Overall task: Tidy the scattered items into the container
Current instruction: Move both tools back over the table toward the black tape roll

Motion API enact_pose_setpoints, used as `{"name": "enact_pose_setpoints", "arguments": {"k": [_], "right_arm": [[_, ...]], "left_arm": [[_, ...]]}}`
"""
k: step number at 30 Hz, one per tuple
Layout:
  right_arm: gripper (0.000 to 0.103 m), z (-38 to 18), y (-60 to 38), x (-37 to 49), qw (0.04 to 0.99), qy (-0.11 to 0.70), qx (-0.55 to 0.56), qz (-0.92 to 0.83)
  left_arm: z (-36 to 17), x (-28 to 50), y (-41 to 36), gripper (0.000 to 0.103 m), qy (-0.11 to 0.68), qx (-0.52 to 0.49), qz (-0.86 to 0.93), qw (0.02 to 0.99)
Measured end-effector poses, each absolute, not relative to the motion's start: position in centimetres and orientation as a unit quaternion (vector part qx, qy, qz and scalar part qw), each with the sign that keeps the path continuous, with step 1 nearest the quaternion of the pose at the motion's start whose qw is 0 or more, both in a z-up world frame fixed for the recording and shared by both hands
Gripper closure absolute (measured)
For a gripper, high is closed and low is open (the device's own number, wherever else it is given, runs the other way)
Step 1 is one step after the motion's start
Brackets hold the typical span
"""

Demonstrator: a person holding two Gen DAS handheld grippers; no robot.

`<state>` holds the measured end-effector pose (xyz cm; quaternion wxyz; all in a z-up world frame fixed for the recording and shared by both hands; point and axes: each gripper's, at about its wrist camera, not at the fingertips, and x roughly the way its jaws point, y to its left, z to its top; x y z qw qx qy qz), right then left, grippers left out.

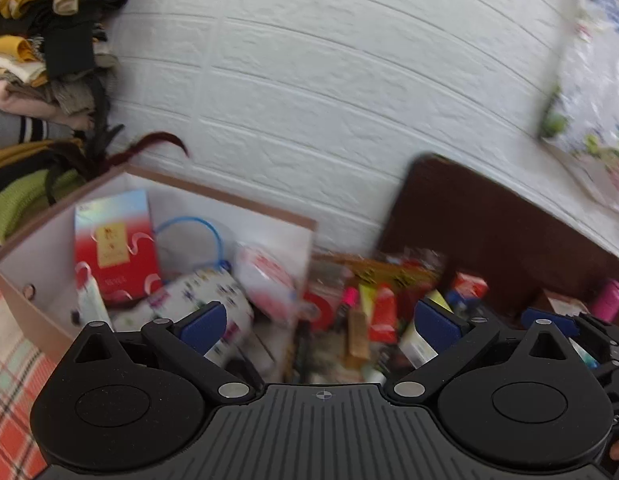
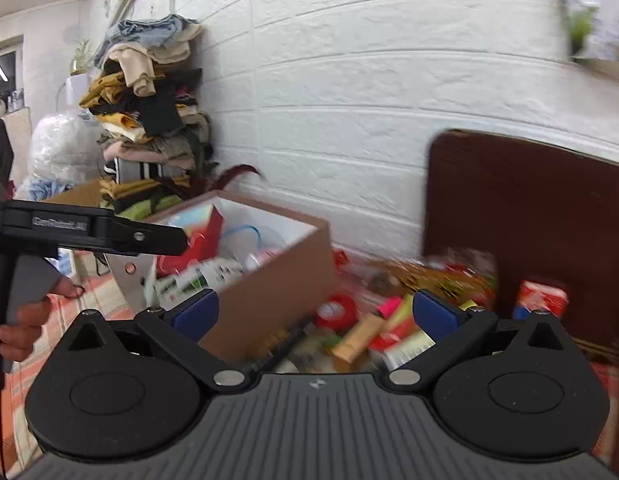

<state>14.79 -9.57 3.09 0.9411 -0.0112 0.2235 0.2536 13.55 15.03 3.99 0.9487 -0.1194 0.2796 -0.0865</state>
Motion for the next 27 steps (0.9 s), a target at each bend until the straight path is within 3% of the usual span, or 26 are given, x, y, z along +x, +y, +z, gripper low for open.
{"name": "enact_pose_setpoints", "arguments": {"k": [9, 13, 21, 27], "right_arm": [[0.001, -5.1, -14.1, 10.6, 0.934, 0.302, 0.035, 0.186], [0.001, -7.2, -14.7, 10.4, 0.924, 0.335, 0.05, 0.177], [0.001, -8.3, -15.2, 12.0, 0.928, 0.34, 0.05, 0.144], [0.001, -9.7, -16.2, 13.6, 0.934, 0.33, 0.068, 0.12]], "left_arm": [[-4.6, 10.5, 8.0, 0.0, 0.356, -0.103, -0.111, 0.922], [-7.8, 10.5, 7.5, 0.0, 0.397, -0.143, -0.103, 0.901], [-8.0, 13.4, 6.5, 0.0, 0.381, -0.108, -0.084, 0.914], [-8.6, 16.6, 5.9, 0.012, 0.39, -0.101, -0.09, 0.911]]}}
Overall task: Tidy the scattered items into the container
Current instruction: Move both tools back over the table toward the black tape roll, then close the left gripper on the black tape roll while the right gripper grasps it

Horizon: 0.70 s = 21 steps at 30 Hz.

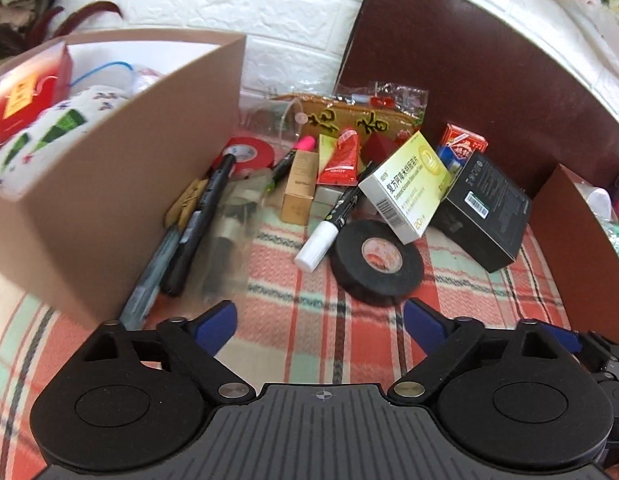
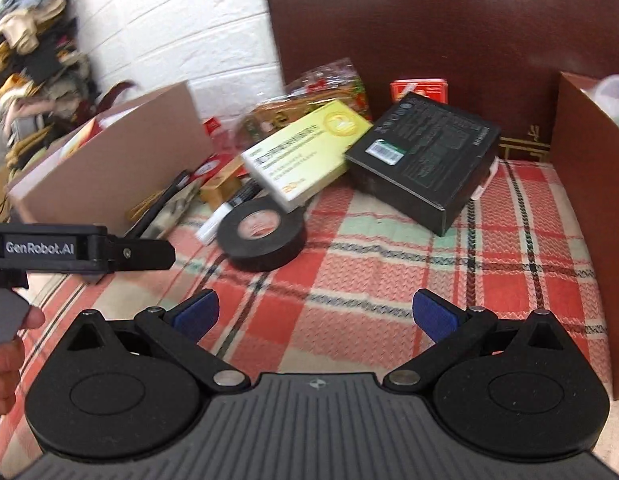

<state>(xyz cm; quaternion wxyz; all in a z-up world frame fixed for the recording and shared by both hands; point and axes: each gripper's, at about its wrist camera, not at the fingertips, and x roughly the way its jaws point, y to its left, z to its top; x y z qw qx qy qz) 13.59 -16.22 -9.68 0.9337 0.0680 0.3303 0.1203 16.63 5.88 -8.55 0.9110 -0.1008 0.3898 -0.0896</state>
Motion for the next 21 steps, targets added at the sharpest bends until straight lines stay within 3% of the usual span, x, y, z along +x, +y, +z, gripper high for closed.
{"name": "enact_pose_setpoints", "arguments": {"k": [4, 7, 11, 18, 21], "right_arm": [[0.003, -10.0, -16.9, 15.0, 0.937, 0.323, 0.09, 0.1], [0.021, -10.1, -16.7, 16.2, 0.937, 0.323, 0.081, 0.102], [0.031, -10.6, -16.2, 17.5, 0.934, 0.328, 0.079, 0.116], [0.035, -10.6, -15.5, 18.9, 0.932, 0.324, 0.09, 0.137], [0.04, -10.8, -14.7, 19.6, 0.93, 0.327, 0.074, 0.149]], "left_arm": [[-9.3, 18.9, 5.5, 0.021, 0.4, -0.106, -0.093, 0.906], [-9.9, 20.1, 5.1, 0.027, 0.408, -0.108, -0.099, 0.901], [-10.8, 21.0, 4.6, 0.027, 0.417, -0.107, -0.109, 0.896], [-10.9, 22.3, 5.2, 0.028, 0.419, -0.15, -0.113, 0.889], [-10.9, 22.8, 4.9, 0.034, 0.42, -0.147, -0.112, 0.889]]}}
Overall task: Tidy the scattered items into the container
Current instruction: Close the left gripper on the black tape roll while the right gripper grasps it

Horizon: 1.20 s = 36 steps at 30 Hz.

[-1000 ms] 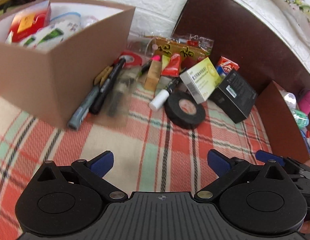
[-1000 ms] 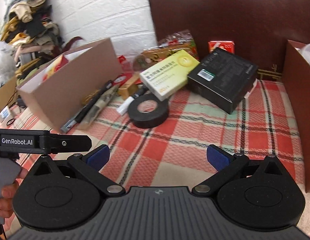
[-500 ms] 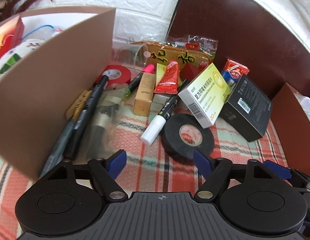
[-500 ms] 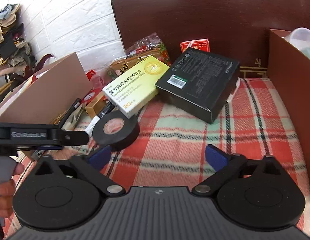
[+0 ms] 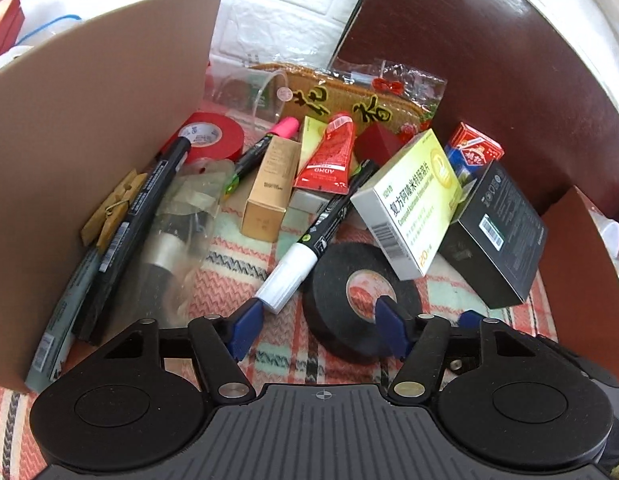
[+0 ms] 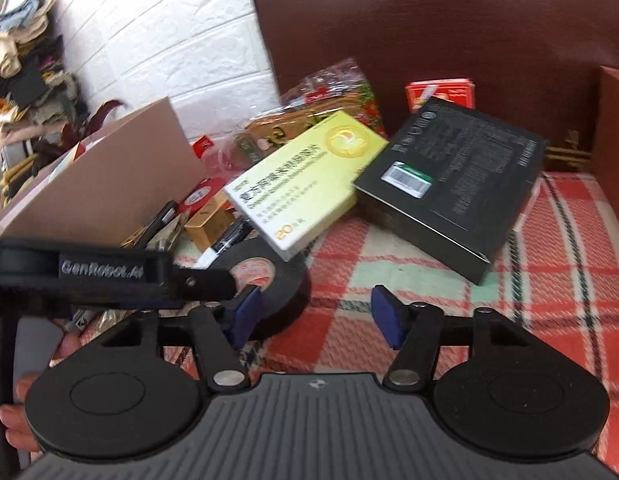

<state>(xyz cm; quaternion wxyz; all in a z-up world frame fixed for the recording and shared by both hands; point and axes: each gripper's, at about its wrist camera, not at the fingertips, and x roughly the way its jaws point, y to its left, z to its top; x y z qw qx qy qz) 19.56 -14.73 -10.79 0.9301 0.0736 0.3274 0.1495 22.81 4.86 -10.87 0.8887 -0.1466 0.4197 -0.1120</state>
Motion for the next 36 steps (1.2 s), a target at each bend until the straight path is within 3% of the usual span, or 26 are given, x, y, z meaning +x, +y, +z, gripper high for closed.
{"name": "enact_pose_setpoints", "arguments": {"k": [4, 6, 9, 14, 17, 27, 32, 33, 34, 36], "right_arm": [[0.045, -11.2, -14.2, 20.2, 0.927, 0.331, 0.071, 0.159], [0.045, -11.2, -14.0, 20.3, 0.928, 0.33, 0.067, 0.161], [0.045, -11.1, -13.8, 20.3, 0.929, 0.328, 0.056, 0.162], [0.045, -11.1, -13.9, 20.5, 0.931, 0.325, 0.055, 0.16], [0.045, -11.1, -13.5, 20.7, 0.932, 0.322, 0.052, 0.155], [0.049, -11.5, -13.8, 21.6, 0.927, 0.33, 0.076, 0.161], [0.049, -11.8, -13.7, 22.4, 0.924, 0.335, 0.071, 0.171], [0.051, -11.9, -13.6, 22.4, 0.922, 0.336, 0.068, 0.176], [0.063, -11.8, -13.5, 22.4, 0.921, 0.339, 0.066, 0.181], [0.065, -11.5, -13.2, 22.0, 0.918, 0.344, 0.059, 0.189]], "left_arm": [[-10.7, 22.6, 4.3, 0.05, 0.418, -0.135, -0.13, 0.889], [-10.6, 22.4, 4.5, 0.052, 0.419, -0.142, -0.139, 0.886], [-10.5, 21.9, 5.1, 0.051, 0.416, -0.157, -0.139, 0.885], [-10.5, 21.4, 6.1, 0.041, 0.409, -0.174, -0.131, 0.886], [-10.9, 22.4, 6.3, 0.044, 0.414, -0.174, -0.108, 0.887], [-10.7, 24.6, 3.6, 0.037, 0.394, -0.095, -0.11, 0.908], [-10.8, 24.7, 4.4, 0.054, 0.39, -0.102, -0.122, 0.907], [-10.7, 24.5, 4.6, 0.056, 0.391, -0.106, -0.125, 0.906], [-10.6, 24.3, 4.8, 0.059, 0.393, -0.111, -0.126, 0.904], [-10.3, 23.6, 4.9, 0.062, 0.399, -0.115, -0.125, 0.901]]}}
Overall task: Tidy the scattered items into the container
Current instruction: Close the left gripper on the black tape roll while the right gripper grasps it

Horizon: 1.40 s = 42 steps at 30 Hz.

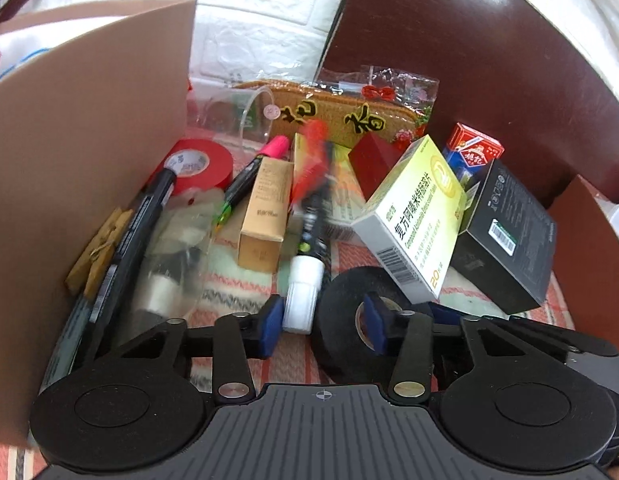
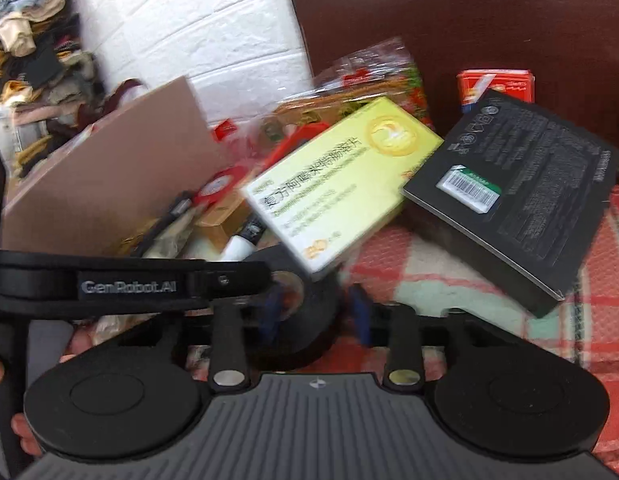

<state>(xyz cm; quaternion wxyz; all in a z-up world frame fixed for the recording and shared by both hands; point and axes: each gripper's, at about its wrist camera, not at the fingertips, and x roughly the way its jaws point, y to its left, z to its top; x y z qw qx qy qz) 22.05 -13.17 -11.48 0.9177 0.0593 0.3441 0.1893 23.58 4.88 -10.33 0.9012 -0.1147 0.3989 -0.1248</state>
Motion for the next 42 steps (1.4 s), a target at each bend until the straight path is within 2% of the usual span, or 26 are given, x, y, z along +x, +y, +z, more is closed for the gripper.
{"name": "enact_pose_setpoints", "arguments": {"k": [7, 9, 10, 11, 16, 25, 33, 39, 42], "right_arm": [[0.066, -10.9, -13.9, 17.0, 0.902, 0.366, 0.069, 0.217], [0.066, -10.9, -14.4, 14.9, 0.898, 0.369, 0.079, 0.224], [0.07, -10.9, -14.7, 13.9, 0.897, 0.37, 0.084, 0.226], [0.076, -10.8, -15.0, 12.9, 0.896, 0.372, 0.086, 0.228], [0.084, -11.3, -15.8, 9.9, 0.891, 0.388, 0.09, 0.219], [0.081, -8.9, -15.6, 10.4, 0.908, 0.35, 0.093, 0.209], [0.081, -10.0, -15.3, 13.1, 0.905, 0.363, 0.095, 0.201], [0.078, -10.5, -14.9, 14.4, 0.9, 0.371, 0.097, 0.207], [0.07, -10.6, -14.3, 14.9, 0.897, 0.378, 0.087, 0.212]], "left_arm": [[-9.9, 18.0, 4.8, 0.062, 0.415, -0.116, -0.134, 0.893], [-10.1, 15.9, 5.0, 0.053, 0.416, -0.116, -0.133, 0.892], [-10.1, 14.8, 5.0, 0.043, 0.415, -0.114, -0.129, 0.894], [-10.2, 13.9, 5.0, 0.039, 0.414, -0.113, -0.126, 0.895], [-10.3, 10.3, 5.3, 0.042, 0.422, -0.127, -0.141, 0.886], [-10.3, 11.6, 5.1, 0.043, 0.417, -0.164, -0.121, 0.886], [-11.0, 14.9, 4.5, 0.043, 0.411, -0.179, -0.127, 0.885], [-11.0, 17.3, 4.4, 0.043, 0.413, -0.174, -0.139, 0.883], [-10.9, 16.6, 4.3, 0.052, 0.408, -0.15, -0.143, 0.889]]}}
